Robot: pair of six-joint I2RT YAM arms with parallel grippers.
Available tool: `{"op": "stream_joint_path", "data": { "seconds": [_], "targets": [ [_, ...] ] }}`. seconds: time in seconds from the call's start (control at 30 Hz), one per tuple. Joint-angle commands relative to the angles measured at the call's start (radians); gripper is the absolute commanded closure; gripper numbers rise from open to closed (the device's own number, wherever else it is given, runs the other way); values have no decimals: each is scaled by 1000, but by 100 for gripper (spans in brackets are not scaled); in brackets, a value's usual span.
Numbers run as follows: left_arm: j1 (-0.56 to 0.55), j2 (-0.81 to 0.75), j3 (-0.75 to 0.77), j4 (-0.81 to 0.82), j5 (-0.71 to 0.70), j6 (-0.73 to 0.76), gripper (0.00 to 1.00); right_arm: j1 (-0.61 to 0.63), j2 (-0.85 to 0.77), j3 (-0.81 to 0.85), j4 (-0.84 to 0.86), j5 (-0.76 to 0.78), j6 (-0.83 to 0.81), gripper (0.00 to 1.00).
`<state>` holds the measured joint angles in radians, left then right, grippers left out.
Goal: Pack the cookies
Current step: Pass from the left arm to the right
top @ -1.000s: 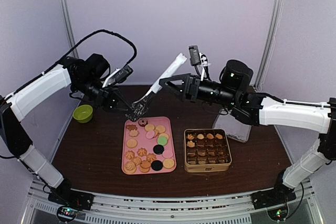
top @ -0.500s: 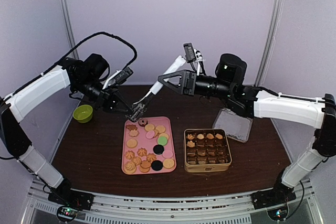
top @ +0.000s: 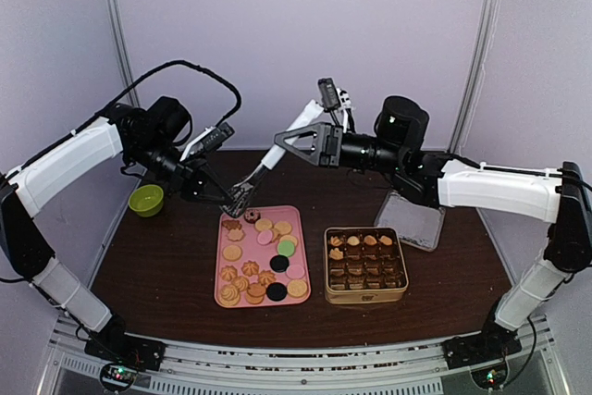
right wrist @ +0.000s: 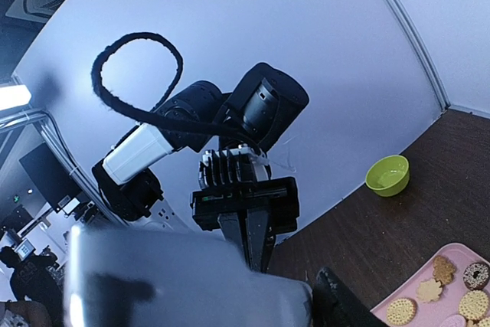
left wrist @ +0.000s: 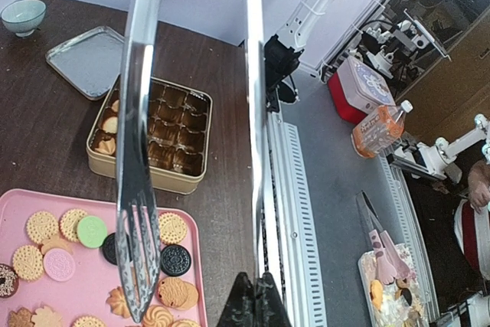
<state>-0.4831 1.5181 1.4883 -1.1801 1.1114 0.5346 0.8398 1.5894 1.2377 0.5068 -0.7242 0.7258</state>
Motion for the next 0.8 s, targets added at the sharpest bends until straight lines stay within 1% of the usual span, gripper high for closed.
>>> {"op": "stream_joint_path", "data": {
  "seconds": [0.0,0.1,0.17,0.23,0.33,0.37,0.47,0.57,0.67,0.7,0.73,0.77],
  "targets": [
    [-2,-22,0,23,29,28,100,7,19,47,-31,-52,-15,50],
    [-2,-14,13,-7,26,47,100,8,1,66,-136,-46,-70,54],
    [-3,-13,16,-19,18,59,100,11,-23,44,-149,-29,-87,55],
    [-2,-15,14,-19,9,60,99,12,-43,21,-144,-2,-97,58],
    [-3,-16,9,-21,-10,52,90,23,-70,-7,-148,43,-122,60],
    [-2,-17,7,-20,-22,47,85,29,-80,-15,-159,69,-142,61],
    [0,-25,2,-8,-90,20,61,56,-103,-15,-231,141,-215,64],
    [18,-47,-23,35,-165,-24,40,79,-117,-4,-335,219,-290,65],
    [63,-74,-43,42,-228,-35,20,93,-132,-26,-359,284,-335,65],
    [79,-83,-51,43,-254,-37,7,97,-136,-35,-357,301,-344,65],
    [97,-94,-58,44,-282,-38,3,102,-136,-41,-357,316,-352,65],
    [116,-103,-64,41,-307,-37,2,106,-133,-44,-358,332,-363,65]
  ]
}}
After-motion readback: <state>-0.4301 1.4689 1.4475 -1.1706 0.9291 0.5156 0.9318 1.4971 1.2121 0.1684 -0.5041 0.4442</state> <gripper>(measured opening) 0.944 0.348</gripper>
